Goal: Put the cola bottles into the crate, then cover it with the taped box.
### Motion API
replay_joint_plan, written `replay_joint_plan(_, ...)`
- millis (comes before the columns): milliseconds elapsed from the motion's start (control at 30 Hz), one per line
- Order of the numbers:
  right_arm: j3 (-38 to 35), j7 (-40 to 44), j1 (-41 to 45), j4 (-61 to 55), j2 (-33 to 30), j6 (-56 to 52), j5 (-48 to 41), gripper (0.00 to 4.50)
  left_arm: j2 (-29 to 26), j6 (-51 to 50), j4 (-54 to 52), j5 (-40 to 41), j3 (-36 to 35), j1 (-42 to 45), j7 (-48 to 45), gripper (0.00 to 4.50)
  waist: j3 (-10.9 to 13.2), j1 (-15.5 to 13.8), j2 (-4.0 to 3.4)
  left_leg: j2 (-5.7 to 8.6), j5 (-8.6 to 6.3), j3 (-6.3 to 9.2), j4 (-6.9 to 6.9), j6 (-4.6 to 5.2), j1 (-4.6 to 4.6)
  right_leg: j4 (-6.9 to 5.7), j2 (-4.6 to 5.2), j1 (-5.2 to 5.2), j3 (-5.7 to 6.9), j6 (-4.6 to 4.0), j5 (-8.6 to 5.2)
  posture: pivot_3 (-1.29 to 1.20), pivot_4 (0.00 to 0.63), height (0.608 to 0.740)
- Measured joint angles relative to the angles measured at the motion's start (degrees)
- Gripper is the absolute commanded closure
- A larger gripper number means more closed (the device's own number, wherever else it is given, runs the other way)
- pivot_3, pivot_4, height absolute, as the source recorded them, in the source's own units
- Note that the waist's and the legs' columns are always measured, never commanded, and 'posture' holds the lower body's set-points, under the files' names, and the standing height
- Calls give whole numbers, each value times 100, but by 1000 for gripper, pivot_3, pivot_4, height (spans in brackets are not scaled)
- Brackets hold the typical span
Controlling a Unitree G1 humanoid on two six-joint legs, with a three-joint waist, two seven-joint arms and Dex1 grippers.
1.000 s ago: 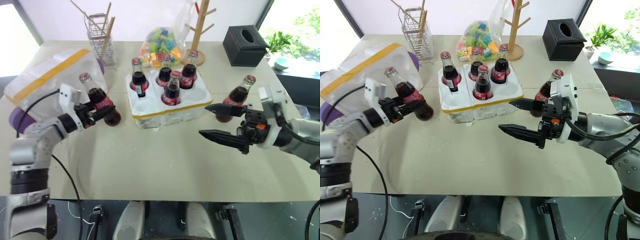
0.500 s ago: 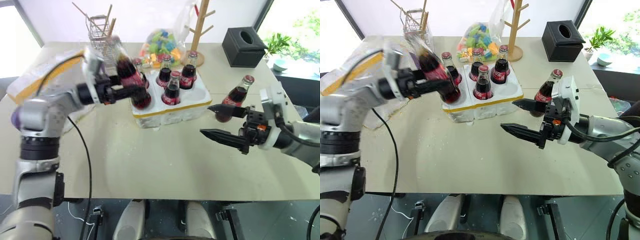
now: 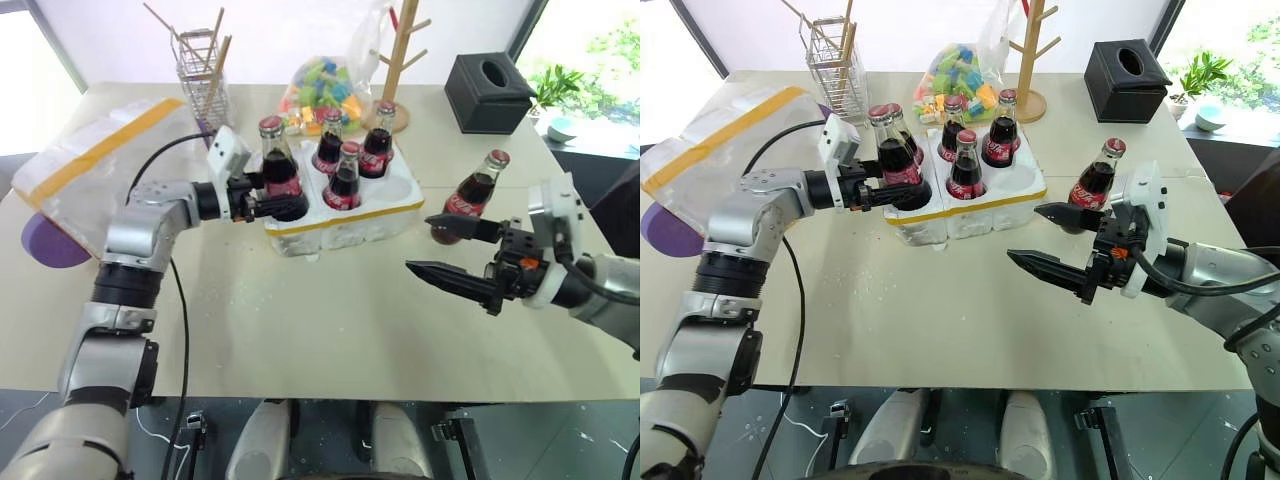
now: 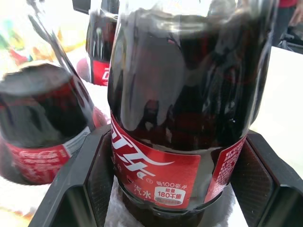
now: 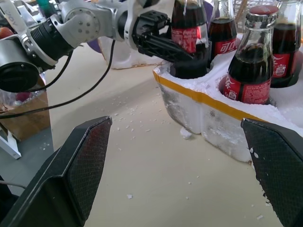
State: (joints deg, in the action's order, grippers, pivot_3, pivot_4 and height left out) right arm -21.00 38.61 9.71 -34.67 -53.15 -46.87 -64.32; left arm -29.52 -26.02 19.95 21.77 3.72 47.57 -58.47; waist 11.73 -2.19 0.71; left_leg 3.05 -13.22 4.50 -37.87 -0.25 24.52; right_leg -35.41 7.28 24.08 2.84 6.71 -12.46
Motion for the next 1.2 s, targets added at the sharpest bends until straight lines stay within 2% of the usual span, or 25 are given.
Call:
replay_joint_plan(33,2,1,8,0,0,0,3,0,37,32,43,-32,0,-9,17,712,0,0,0,1,0,0,0,0,0,0,0,0,0,0,0,0,150,740)
replay_joint_plan(100,21,13,32,2,0,4,27,0,89,106,56,-55,-19,-18,62,52,0,2,0,1,0,0,0,0,0,-1,0,0,0,0,0,0,150,740)
replay_joint_plan(267,42,48,51,11,0,23,89,0,50,17,-283,50,-177,-338,103,52,-1,12,-1,-4,0,2,0,0,-4,-4,-2,0,-1,-2,2,0,150,740)
replay_joint_plan(367,-22,50,-90,49,0,72,230,0,-227,-439,-860,432,-487,-554,48,52,-1,10,-1,-12,0,4,-1,0,-3,-4,-4,0,-2,-4,2,0,150,740)
replay_joint_plan(433,-173,52,-322,164,-3,99,350,0,-461,-893,-1345,879,-823,-624,-12,52,-1,8,-1,-17,0,2,-1,0,-3,-2,-4,0,-2,-4,2,0,150,740)
replay_joint_plan(567,-478,-68,-815,376,12,233,924,0,-1203,-2245,-2359,2312,-1690,-630,-194,52,-1,9,-2,-16,0,-1,-1,-1,-3,0,-3,-1,-6,-4,1,0,150,740)
replay_joint_plan(667,-456,-433,-863,820,244,362,1448,0,-1686,-2856,-3084,3059,-1963,-727,-381,52,-5,14,-9,-16,0,-9,-1,-1,-14,-1,-4,-8,-13,-26,-11,0,150,740)
replay_joint_plan(833,50,-1061,-218,1635,876,701,2308,0,-1829,-2841,-4000,3090,-1359,-1413,-544,52,-8,21,-17,-54,0,-40,-4,-2,-32,7,-30,-14,-33,-53,4,0,150,740)
replay_joint_plan(1033,438,-1229,539,2436,1276,1007,2856,0,-1575,-2378,-4099,2573,-692,-1565,-433,52,-8,16,-17,-78,1,-87,5,0,-18,5,-58,18,-54,-61,9,0,150,740)
replay_joint_plan(1200,793,-1092,1323,3599,1750,1434,3283,0,-1350,-2235,-4082,2465,-542,-1552,-259,52,-7,135,-16,-77,1,-105,3,0,-21,3,-61,22,-70,-63,15,0,150,740)
